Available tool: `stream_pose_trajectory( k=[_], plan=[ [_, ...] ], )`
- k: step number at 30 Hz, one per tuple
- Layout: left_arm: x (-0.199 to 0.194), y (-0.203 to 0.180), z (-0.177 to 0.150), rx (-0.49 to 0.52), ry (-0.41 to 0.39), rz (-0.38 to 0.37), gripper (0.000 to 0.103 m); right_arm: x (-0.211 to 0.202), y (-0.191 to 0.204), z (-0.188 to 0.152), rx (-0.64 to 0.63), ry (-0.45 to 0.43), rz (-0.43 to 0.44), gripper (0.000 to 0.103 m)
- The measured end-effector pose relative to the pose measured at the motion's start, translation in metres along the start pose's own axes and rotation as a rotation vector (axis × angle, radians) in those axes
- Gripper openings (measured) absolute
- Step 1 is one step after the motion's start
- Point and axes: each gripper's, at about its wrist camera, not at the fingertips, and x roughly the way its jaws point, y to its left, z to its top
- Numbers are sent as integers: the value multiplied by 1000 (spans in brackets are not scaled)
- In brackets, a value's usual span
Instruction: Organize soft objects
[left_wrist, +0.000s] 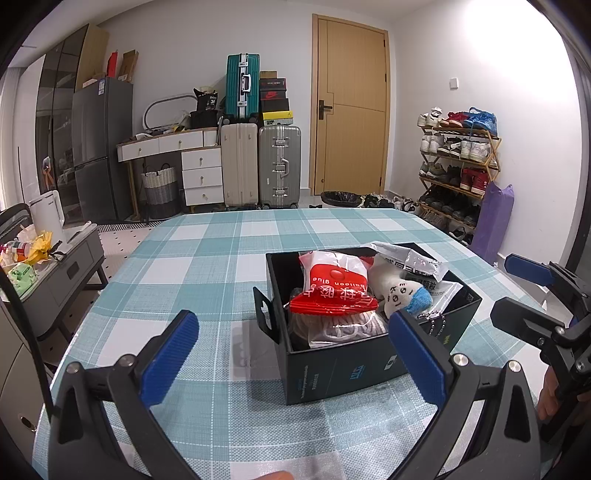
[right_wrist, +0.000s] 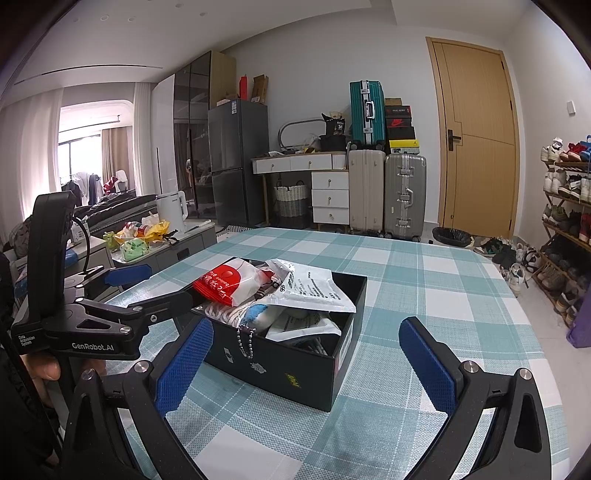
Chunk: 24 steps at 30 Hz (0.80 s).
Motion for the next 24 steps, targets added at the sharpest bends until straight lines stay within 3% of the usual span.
stream_pose_trajectory(
  k=[24],
  plan=[
    [-1,0,4,1,-8,3,103,0,-1,1,1,1,0,102]
  ],
)
